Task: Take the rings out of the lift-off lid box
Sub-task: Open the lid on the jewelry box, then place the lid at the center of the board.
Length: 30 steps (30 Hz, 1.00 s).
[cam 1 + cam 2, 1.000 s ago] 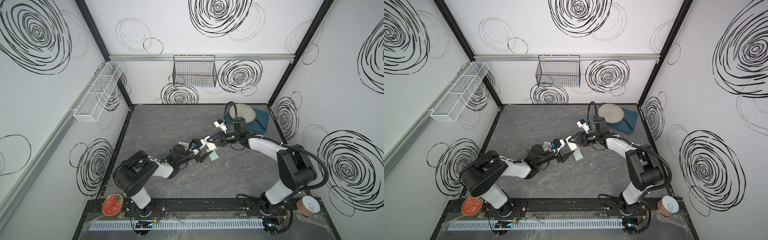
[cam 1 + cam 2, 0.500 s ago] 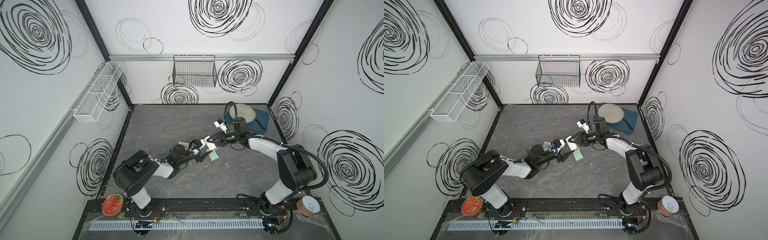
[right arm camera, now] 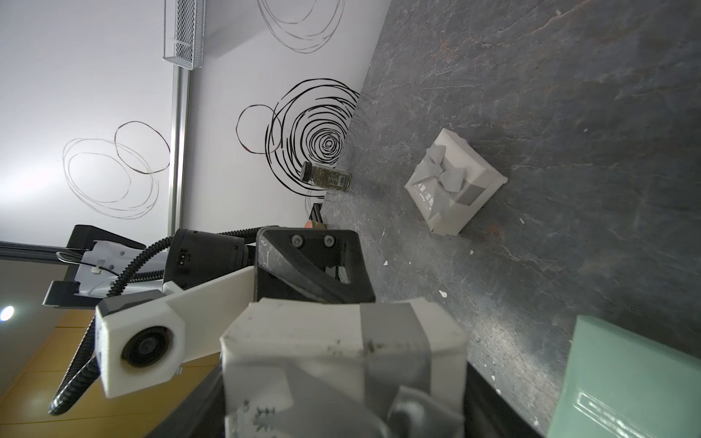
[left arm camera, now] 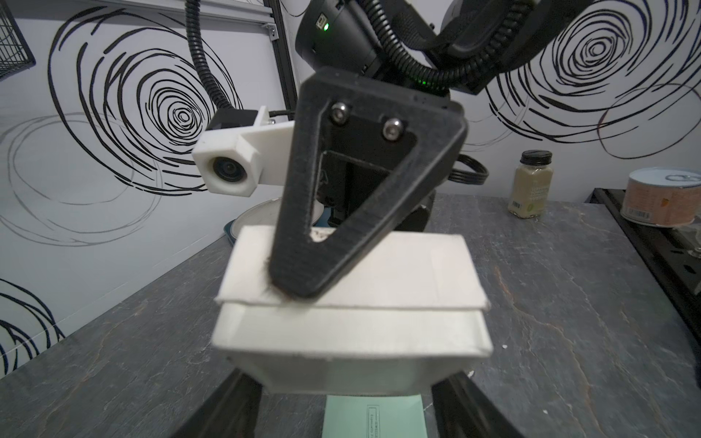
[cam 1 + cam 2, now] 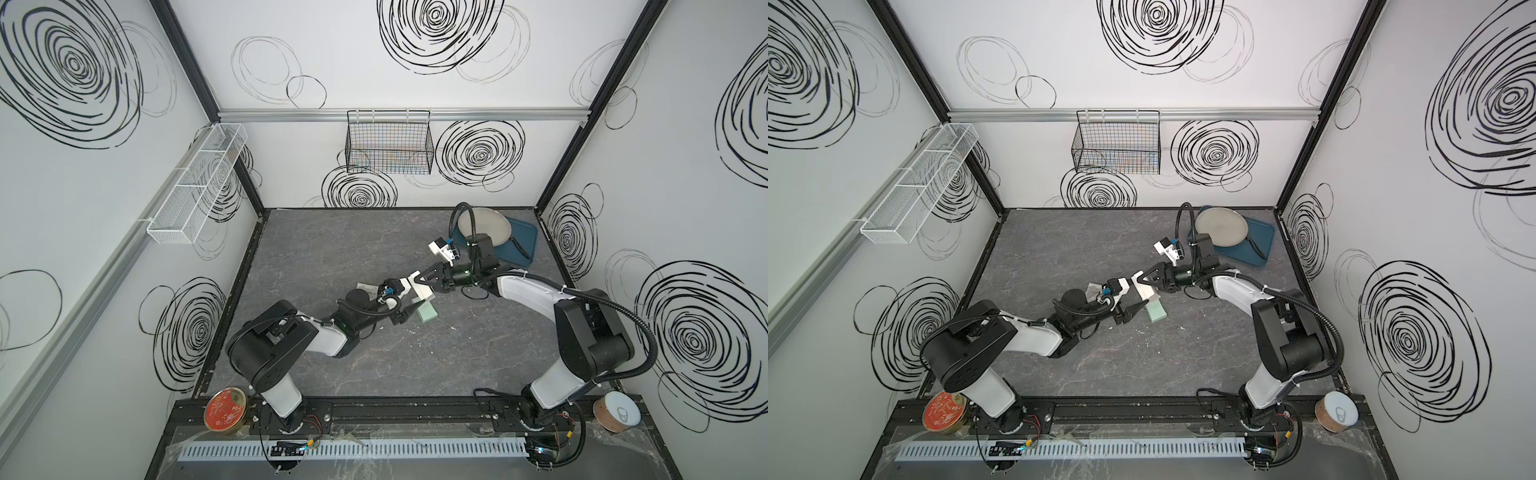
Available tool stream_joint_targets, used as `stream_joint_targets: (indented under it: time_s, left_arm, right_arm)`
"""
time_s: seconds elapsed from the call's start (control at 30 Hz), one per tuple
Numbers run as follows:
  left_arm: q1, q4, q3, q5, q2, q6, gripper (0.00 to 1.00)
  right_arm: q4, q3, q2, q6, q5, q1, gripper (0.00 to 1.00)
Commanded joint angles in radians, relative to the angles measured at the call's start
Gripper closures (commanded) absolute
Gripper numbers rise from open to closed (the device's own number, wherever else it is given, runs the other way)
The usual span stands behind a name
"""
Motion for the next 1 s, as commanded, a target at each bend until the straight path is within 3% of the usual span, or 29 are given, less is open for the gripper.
stream_joint_targets:
  time_s: [0.0,0.4,0.6,0.67,0.97]
  left_arm:
    - [0.019,0.093,-0.02,-0.006,-0.005,-0.017,0.3]
    - [0.029,0.099,-0.032,-0.001,-0.015,-0.022,0.3]
    - [0.03,0.098,-0.04,-0.001,-0.027,-0.023,0.3]
    - [0.03,0.096,-0.042,0.0,-0.033,-0.024,0.3]
    - [0.023,0.067,-0.052,0.005,-0.077,-0.023,0.3]
  right_arm:
    - [0.029,-0.001,-0.029,0.01,-0.005,-0.031,0.25]
    - [0.025,-0.009,-0.051,0.016,-0.011,-0.065,0.25]
    - [-0.039,-0.03,-0.086,-0.03,0.032,-0.137,0.25]
    - [-0.117,-0.024,-0.097,-0.084,0.11,-0.162,0.25]
    - [-0.372,0.079,-0.013,-0.229,0.728,-0.168,0.25]
